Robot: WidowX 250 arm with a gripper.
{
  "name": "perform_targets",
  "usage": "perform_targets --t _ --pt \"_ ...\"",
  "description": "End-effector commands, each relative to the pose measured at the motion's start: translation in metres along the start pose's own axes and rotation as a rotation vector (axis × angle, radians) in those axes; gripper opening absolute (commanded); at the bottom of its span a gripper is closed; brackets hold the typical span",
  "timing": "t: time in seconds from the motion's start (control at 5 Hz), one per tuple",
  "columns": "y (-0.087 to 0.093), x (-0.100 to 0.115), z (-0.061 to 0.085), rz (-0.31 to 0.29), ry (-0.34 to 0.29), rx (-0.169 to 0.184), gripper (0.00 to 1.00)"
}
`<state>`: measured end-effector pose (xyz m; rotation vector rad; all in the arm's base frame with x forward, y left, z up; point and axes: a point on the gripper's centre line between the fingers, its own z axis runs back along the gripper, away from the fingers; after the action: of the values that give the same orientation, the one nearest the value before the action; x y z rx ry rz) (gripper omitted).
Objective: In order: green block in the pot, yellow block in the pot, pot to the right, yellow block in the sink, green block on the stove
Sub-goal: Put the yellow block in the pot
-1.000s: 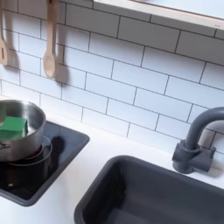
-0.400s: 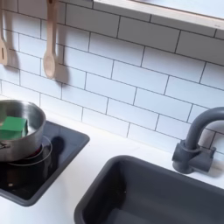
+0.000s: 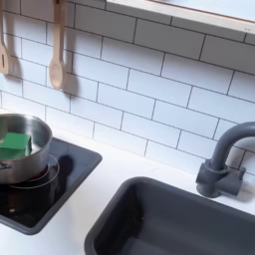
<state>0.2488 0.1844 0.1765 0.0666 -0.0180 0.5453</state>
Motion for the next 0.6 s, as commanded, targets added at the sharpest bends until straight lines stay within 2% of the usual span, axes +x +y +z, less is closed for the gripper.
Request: perform_targets --t 0.0,0.4 --pt "0.0061 -0.0039 -0.0115 -0.009 0.042 -0.014 1.00" --pt "0.0067 -0.0053 -0.0111 -0.026 0.035 -0.021 1.00"
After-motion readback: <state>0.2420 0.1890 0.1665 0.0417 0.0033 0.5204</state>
